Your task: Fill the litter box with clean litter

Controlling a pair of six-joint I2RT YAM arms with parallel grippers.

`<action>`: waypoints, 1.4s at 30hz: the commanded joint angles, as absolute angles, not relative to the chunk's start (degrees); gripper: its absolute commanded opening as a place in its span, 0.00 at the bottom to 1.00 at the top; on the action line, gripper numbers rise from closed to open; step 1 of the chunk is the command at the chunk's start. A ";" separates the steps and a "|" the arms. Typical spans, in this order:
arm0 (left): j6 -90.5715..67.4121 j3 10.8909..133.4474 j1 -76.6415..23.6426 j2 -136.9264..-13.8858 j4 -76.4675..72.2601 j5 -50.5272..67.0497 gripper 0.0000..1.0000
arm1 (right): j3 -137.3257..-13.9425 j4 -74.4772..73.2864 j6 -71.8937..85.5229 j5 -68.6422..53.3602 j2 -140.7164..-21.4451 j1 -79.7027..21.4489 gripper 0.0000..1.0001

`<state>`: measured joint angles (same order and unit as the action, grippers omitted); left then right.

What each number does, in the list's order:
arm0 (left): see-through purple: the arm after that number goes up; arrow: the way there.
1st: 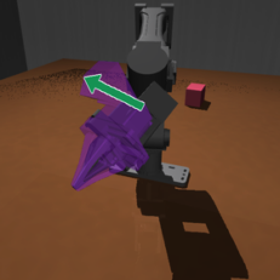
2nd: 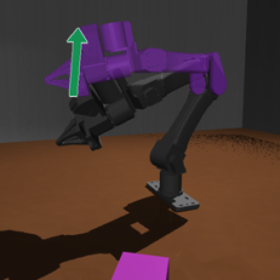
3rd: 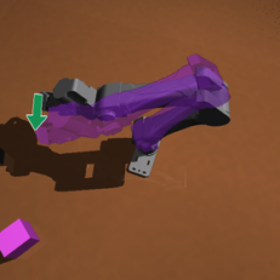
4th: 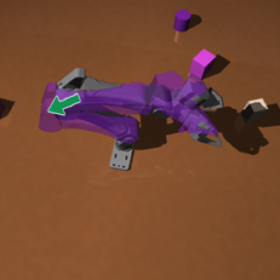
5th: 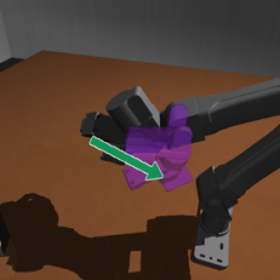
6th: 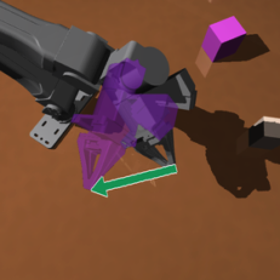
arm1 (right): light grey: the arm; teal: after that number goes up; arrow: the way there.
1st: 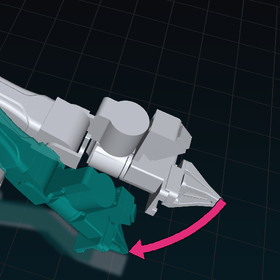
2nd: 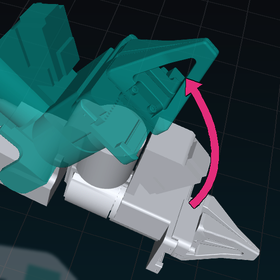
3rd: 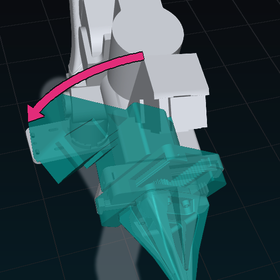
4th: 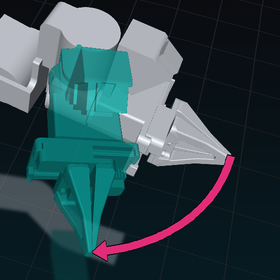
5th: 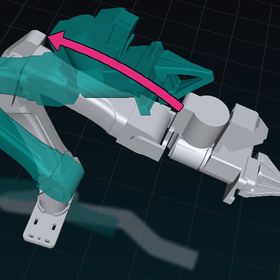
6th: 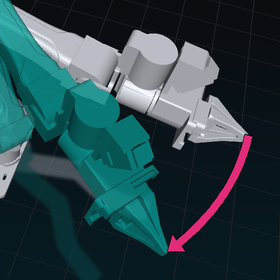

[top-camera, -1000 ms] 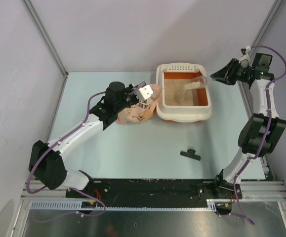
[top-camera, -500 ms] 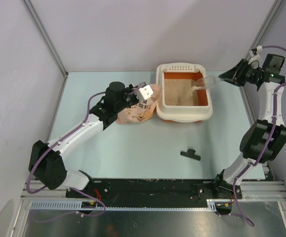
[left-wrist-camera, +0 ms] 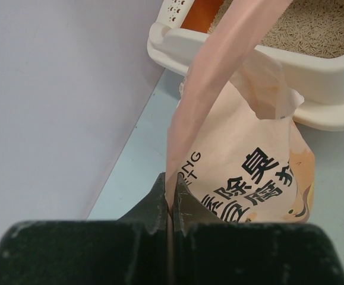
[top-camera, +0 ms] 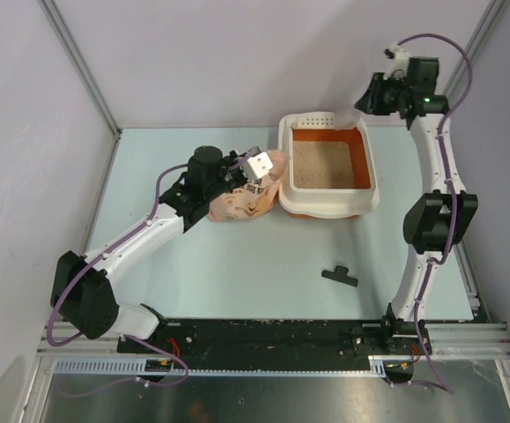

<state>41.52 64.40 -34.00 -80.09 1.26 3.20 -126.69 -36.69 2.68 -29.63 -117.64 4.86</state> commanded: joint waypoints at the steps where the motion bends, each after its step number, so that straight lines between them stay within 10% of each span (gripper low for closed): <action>1: 42.19 64.51 -34.37 -75.41 -6.59 5.89 0.00 | -130.17 -36.65 -3.87 -18.47 -115.15 0.71 0.00; 15: 40.43 62.93 -33.31 -76.11 -7.56 9.31 0.00 | -100.65 -36.82 -3.07 -14.94 -86.41 11.24 0.00; 30: 39.64 62.23 -33.92 -75.06 -7.03 10.20 0.00 | -85.27 -75.05 -22.76 -46.00 -87.36 31.72 0.00; 42: 40.69 62.14 -34.80 -73.92 -4.92 7.82 0.00 | -65.31 -54.68 -13.63 -51.79 -90.79 24.17 0.13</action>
